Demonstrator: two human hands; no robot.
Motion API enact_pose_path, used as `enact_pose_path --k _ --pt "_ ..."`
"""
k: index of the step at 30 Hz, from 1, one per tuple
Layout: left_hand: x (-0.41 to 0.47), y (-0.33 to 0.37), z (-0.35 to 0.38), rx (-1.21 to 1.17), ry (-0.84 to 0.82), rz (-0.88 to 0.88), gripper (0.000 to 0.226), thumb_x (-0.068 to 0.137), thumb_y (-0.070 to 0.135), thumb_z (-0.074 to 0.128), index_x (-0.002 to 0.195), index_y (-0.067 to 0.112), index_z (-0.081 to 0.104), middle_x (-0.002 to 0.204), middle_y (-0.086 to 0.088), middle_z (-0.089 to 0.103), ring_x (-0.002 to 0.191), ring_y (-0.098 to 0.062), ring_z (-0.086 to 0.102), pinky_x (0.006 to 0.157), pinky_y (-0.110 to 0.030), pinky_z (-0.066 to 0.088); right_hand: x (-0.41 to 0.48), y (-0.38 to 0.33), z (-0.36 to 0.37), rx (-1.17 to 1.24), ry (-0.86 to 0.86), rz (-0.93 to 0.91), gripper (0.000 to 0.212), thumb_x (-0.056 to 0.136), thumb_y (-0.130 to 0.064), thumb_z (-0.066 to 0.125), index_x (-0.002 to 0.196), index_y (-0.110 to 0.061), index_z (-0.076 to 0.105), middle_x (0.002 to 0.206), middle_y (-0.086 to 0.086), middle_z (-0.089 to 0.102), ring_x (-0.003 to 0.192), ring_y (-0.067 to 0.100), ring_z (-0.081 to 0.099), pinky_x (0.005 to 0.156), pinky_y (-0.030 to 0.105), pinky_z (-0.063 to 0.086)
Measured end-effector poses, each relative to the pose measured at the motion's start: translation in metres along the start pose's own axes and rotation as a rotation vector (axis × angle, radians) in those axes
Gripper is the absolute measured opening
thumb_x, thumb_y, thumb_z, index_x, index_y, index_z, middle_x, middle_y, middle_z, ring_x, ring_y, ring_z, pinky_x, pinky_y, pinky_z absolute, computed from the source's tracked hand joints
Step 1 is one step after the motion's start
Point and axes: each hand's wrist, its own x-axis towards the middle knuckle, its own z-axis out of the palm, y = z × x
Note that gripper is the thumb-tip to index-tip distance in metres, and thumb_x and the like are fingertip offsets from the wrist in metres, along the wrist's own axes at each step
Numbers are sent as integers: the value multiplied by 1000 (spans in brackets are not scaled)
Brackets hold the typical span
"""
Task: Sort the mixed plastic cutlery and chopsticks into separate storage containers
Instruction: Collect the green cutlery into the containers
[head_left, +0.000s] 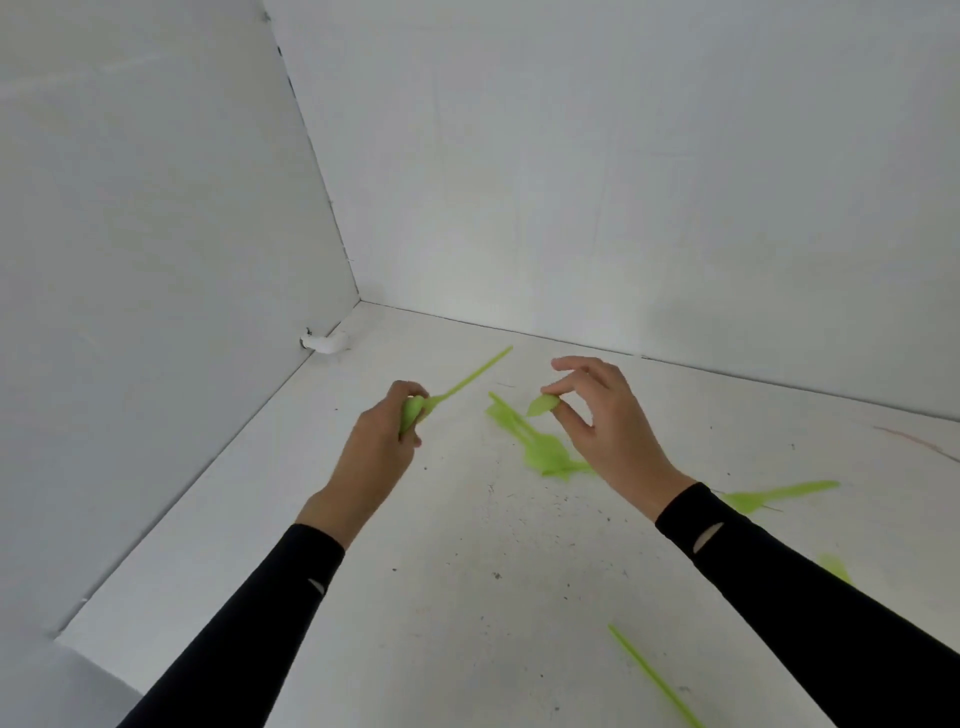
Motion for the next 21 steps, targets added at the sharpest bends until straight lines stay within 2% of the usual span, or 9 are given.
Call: enact_pose_path --k 2,5,7,9,11,13,15,18,21 --pt "-2 46 16 -81 -87 139 31 91 -4 56 114 17 61 76 14 61 69 3 58 60 -8 41 -11 -2 -19 36 -82 45 11 94 -15 63 104 -16 68 134 -12 51 132 3 37 100 1 23" --pt "-13 116 44 -292 -201 231 11 94 20 65 105 20 68 84 23 65 80 4 60 72 -8 41 -36 7 -50 51 -142 138 17 99 -28 56 112 -19 63 132 -14 57 134 8 42 108 22 32" --pt "-24 154 63 -468 -248 191 12 95 26 62 102 18 69 79 23 64 74 3 59 68 -9 42 -55 10 -74 138 -146 254 15 100 -32 54 105 -20 61 110 -15 69 113 8 60 97 28 45" --pt "-35 184 83 -604 -292 155 16 95 23 61 105 13 68 82 10 69 73 -2 62 68 -12 46 -73 12 -95 265 -172 337 15 100 -32 55 98 -18 58 94 -11 73 96 1 67 84 22 51" --pt "-45 204 106 -666 -319 128 18 94 24 64 107 12 68 88 -3 71 77 -10 67 71 -19 52 -90 16 -110 295 -153 366 13 101 -26 52 97 -16 59 88 -7 73 85 -1 69 75 16 51" --pt "-54 213 125 -663 -278 97 17 91 30 68 104 20 70 94 -1 71 86 -11 68 77 -23 53 -102 21 -121 282 -124 403 19 103 -22 49 94 -12 62 83 -4 72 75 -1 68 69 14 49" --pt "-60 214 139 -636 -248 88 18 89 35 70 106 30 68 104 2 66 96 -11 66 83 -25 53 -110 26 -128 273 -152 442 22 103 -19 45 92 -13 63 81 -2 69 74 9 64 70 25 52" --pt "-68 209 141 -674 -320 -8 26 94 37 62 119 31 65 108 3 66 95 -7 65 81 -21 54 -112 25 -126 407 -310 533 30 106 -31 40 121 -20 63 98 -1 64 85 19 61 84 42 52" --pt "-71 190 132 -772 -255 -199 19 99 28 58 114 25 69 86 6 66 71 -7 58 67 -19 50 -107 16 -109 342 -475 557 47 102 -50 38 147 -39 38 111 -6 45 84 2 51 85 23 42"
